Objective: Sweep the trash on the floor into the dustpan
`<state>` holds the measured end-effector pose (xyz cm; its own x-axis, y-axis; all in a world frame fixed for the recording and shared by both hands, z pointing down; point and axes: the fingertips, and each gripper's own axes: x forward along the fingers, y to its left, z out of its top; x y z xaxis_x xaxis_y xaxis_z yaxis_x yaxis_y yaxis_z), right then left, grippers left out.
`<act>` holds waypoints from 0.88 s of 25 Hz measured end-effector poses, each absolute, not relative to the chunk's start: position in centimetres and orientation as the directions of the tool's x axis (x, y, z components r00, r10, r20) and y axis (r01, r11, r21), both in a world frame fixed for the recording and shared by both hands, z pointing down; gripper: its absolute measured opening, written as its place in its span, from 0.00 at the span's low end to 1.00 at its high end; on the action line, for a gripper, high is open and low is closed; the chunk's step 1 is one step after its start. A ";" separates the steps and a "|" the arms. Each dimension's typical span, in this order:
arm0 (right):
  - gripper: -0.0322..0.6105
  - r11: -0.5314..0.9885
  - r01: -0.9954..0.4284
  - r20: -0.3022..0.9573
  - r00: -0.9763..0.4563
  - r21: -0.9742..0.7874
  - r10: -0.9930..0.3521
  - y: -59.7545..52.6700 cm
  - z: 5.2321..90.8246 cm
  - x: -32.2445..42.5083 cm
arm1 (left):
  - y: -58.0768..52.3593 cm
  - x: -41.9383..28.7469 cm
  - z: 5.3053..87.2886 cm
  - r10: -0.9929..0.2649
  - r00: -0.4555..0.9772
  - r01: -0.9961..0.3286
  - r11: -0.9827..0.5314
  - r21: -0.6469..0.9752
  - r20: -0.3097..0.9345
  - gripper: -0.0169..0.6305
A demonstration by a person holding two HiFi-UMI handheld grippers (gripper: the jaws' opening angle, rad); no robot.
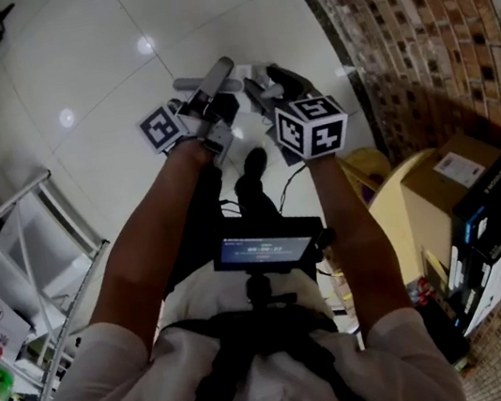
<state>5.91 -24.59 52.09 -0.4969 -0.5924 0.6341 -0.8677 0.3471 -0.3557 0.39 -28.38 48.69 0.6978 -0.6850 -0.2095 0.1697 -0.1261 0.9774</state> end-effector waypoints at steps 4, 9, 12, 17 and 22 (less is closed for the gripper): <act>0.45 0.411 -0.799 0.614 -0.600 -0.438 -0.512 -24.0 52.0 5.6 | -28.4 0.4 48.8 -0.677 0.705 0.162 -0.132 0.978 -0.208 0.05; 0.48 0.491 -0.708 0.591 -0.700 -0.507 -0.400 -23.5 52.0 5.2 | -28.2 0.5 48.7 -0.671 0.710 0.173 -0.128 0.977 -0.213 0.05; 0.48 0.558 -0.597 0.549 -0.789 -0.576 -0.277 -22.8 51.7 4.6 | -28.0 0.8 48.6 -0.662 0.717 0.178 -0.126 0.976 -0.217 0.05; 0.49 0.658 -0.486 0.567 -0.817 -0.575 -0.108 -22.0 52.4 3.3 | -27.8 1.2 48.6 -0.641 0.738 0.173 -0.125 0.977 -0.213 0.05; 0.51 0.672 -0.481 0.586 -0.806 -0.563 -0.085 -21.9 52.9 2.7 | -27.8 0.9 48.8 -0.634 0.744 0.170 -0.127 0.977 -0.212 0.05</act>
<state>2.73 -21.91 52.89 -0.8059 -0.0851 0.5859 -0.4805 0.6720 -0.5634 0.93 -27.81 48.76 0.7438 -0.6338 -0.2121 0.1701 -0.1274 0.9772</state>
